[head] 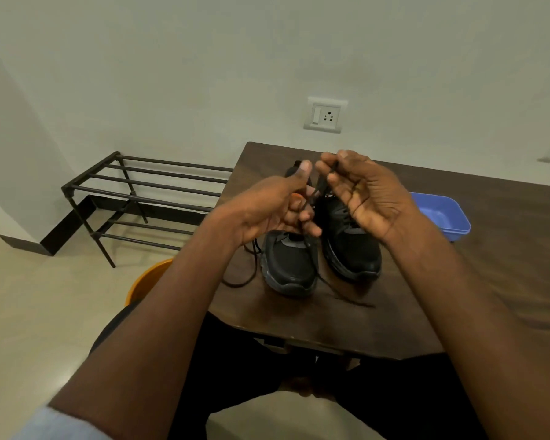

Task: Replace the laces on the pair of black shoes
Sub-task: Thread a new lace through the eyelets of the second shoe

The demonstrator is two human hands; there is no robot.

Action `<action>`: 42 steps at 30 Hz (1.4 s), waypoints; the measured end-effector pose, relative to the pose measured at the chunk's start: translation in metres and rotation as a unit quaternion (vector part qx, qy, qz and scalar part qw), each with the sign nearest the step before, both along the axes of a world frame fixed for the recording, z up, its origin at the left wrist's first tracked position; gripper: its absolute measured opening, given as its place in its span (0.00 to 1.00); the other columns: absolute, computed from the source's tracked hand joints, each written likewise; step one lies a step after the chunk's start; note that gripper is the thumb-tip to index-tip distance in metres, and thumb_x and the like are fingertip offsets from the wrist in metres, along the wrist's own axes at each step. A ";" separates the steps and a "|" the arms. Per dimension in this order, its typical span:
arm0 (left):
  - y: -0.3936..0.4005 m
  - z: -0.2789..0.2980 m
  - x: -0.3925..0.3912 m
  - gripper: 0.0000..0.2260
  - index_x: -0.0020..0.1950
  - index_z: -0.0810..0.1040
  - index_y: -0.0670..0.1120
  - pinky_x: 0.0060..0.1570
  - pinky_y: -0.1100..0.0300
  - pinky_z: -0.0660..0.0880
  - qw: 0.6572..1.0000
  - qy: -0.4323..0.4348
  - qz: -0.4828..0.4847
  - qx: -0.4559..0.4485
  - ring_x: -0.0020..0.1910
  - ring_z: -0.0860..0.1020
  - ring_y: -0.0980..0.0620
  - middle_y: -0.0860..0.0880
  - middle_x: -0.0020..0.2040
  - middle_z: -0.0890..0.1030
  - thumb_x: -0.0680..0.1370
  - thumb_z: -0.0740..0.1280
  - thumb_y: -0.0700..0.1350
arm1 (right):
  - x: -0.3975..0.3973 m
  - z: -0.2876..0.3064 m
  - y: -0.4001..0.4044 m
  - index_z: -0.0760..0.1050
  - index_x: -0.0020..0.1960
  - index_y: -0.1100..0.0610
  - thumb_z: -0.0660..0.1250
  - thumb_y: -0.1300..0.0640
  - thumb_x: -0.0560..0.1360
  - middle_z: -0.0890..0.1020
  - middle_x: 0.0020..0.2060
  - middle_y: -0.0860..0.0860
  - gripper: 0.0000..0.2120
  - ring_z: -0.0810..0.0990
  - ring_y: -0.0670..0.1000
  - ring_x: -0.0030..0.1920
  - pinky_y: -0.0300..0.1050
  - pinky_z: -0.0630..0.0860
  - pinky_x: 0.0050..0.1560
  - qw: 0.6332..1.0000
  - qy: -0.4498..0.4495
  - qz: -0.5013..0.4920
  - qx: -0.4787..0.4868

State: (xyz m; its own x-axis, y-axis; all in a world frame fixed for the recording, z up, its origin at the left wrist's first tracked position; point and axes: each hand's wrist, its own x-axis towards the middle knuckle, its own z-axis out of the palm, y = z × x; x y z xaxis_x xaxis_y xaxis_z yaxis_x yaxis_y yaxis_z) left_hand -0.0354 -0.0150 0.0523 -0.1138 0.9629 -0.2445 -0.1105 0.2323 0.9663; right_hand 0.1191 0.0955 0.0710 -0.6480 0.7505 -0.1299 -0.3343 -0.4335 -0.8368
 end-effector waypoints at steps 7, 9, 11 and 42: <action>-0.001 0.000 -0.013 0.06 0.56 0.77 0.42 0.33 0.59 0.69 0.982 0.109 0.155 0.013 0.27 0.70 0.55 0.52 0.30 0.72 0.85 0.62 0.42 | 0.036 -0.020 0.037 0.75 0.38 0.58 0.68 0.58 0.74 0.81 0.40 0.58 0.07 0.81 0.62 0.43 0.49 0.74 0.39 0.568 -0.686 -0.069 0.450; 0.002 -0.001 -0.007 0.04 0.53 0.76 0.44 0.31 0.61 0.68 0.983 0.117 0.142 0.021 0.26 0.69 0.55 0.51 0.30 0.72 0.85 0.63 0.43 | 0.027 -0.019 0.029 0.81 0.42 0.55 0.70 0.55 0.78 0.83 0.42 0.53 0.07 0.82 0.55 0.44 0.47 0.77 0.44 0.663 -0.591 -0.029 0.459; 0.005 -0.003 0.001 0.05 0.51 0.77 0.44 0.29 0.61 0.67 0.984 0.119 0.128 0.031 0.26 0.69 0.55 0.50 0.30 0.73 0.85 0.65 0.43 | 0.015 -0.009 0.008 0.84 0.52 0.50 0.69 0.49 0.81 0.85 0.45 0.45 0.07 0.82 0.46 0.47 0.42 0.75 0.44 0.794 -0.452 0.053 0.402; 0.019 -0.029 -0.013 0.07 0.49 0.82 0.38 0.27 0.63 0.73 0.956 0.236 0.175 0.019 0.28 0.79 0.53 0.44 0.34 0.84 0.80 0.72 0.42 | -0.019 -0.041 -0.005 0.85 0.51 0.57 0.72 0.61 0.79 0.87 0.39 0.53 0.03 0.85 0.52 0.36 0.45 0.84 0.44 0.830 -0.364 0.064 0.418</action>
